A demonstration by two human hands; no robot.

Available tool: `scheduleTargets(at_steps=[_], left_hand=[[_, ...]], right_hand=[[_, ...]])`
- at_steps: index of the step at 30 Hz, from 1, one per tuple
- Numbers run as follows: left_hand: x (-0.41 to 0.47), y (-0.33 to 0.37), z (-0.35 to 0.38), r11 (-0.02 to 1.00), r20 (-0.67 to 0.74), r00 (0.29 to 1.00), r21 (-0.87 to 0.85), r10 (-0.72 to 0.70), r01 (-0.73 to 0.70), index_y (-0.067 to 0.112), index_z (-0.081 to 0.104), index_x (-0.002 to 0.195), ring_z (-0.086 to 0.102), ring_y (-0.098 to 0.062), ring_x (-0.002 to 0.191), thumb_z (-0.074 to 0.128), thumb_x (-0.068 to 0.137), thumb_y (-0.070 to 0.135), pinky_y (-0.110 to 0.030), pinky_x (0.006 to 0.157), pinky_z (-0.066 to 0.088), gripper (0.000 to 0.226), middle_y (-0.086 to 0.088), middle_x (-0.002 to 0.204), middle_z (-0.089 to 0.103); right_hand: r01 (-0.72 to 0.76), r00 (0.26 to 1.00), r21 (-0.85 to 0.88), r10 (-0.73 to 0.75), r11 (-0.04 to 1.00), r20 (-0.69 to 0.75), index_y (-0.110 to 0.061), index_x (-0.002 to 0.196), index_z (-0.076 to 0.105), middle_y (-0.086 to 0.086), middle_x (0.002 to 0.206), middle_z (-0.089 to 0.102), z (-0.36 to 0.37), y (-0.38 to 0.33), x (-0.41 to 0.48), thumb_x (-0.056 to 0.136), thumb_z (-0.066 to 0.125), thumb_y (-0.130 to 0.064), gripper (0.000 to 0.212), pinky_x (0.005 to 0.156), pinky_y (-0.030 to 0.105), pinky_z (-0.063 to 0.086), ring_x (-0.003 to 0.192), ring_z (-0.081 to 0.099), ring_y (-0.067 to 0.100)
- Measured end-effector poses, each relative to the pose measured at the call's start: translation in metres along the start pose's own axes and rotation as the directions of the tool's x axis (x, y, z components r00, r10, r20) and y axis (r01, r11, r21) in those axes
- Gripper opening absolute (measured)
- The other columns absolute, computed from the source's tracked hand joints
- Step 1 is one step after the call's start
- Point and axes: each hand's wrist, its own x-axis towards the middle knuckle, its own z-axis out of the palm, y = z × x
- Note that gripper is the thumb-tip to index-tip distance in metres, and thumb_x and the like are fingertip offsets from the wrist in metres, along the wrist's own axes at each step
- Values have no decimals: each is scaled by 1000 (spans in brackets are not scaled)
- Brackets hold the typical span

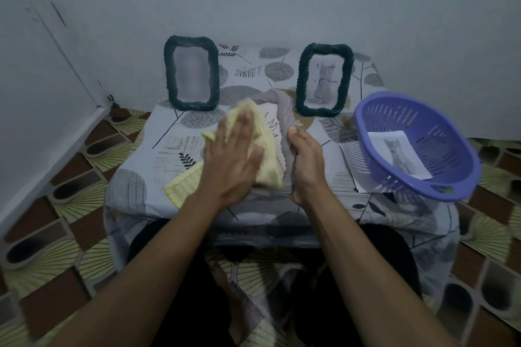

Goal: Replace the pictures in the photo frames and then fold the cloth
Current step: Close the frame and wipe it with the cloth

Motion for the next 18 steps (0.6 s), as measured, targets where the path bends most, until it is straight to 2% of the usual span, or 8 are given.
scheduleTargets(at_steps=[2, 4, 7, 9, 11, 13, 16, 18], left_hand=[[18, 5, -10, 995, -62, 994, 34, -88, 90, 32, -18, 155, -22, -20, 150, 0, 92, 68, -54, 118, -8, 75, 14, 163, -23], [26, 13, -16, 993, -83, 993, 75, -88, 94, 26, -17, 156, -20, -23, 151, 1, 93, 62, -52, 118, -9, 75, 8, 164, -21], [20, 26, -11, 995, -18, 998, 86, 60, -59, 27, -23, 152, -20, -22, 151, 4, 94, 47, -52, 121, -7, 68, 8, 164, -22], [5, 31, 1, 978, 51, 980, 69, 194, -197, 30, -25, 150, -21, -19, 151, 10, 95, 40, -54, 122, 1, 66, 10, 162, -24], [-14, 30, 12, 964, 127, 958, 25, 258, -263, 35, -24, 150, -26, -13, 149, 7, 97, 44, -50, 122, 1, 62, 17, 160, -27], [-28, 24, 21, 968, 157, 955, -52, 251, -245, 39, -18, 153, -27, -7, 147, 4, 98, 50, -49, 119, -4, 60, 25, 159, -25], [-29, 14, 28, 977, 40, 981, -102, 192, -187, 37, -10, 156, -22, -11, 150, 1, 101, 54, -58, 121, -2, 58, 18, 163, -19], [-21, 6, 30, 970, -70, 990, -205, 121, -133, 32, -8, 158, -21, -15, 151, 4, 103, 53, -55, 123, -2, 59, 8, 165, -19]], right_hand=[[-20, 1000, -3, 20, 1000, 12, 4, 115, 63, 25, 119, 66, 3, 3, -3, 102, 49, -10, 24, 107, 49, 46, 112, 63, 32], [-26, 999, 7, 26, 1000, 26, 2, 110, 64, 23, 113, 68, 5, 2, -4, 103, 47, -8, 22, 102, 46, 49, 105, 65, 30], [6, 1000, -20, -6, 1000, 15, -4, 97, 65, 11, 94, 72, 5, -5, 0, 103, 45, -4, 21, 87, 33, 55, 89, 68, 19], [21, 1000, -14, -22, 1000, -7, -4, 88, 63, 5, 80, 71, 0, -13, 7, 102, 44, -1, 23, 76, 25, 56, 77, 68, 13], [43, 998, -14, -43, 999, -45, -6, 85, 62, 6, 79, 68, -5, -20, 13, 102, 45, -2, 25, 83, 29, 53, 81, 65, 16], [68, 995, -4, -68, 998, -72, -7, 90, 64, 11, 92, 65, -8, -21, 18, 102, 47, -6, 21, 96, 38, 45, 96, 59, 24], [63, 994, 43, -58, 997, -96, -3, 103, 65, 15, 105, 66, -8, -15, 18, 103, 47, -7, 19, 107, 40, 43, 104, 61, 23], [62, 995, 33, -59, 998, -75, -3, 104, 65, 10, 99, 68, -7, -12, 16, 103, 47, -7, 19, 102, 37, 46, 96, 64, 17]])
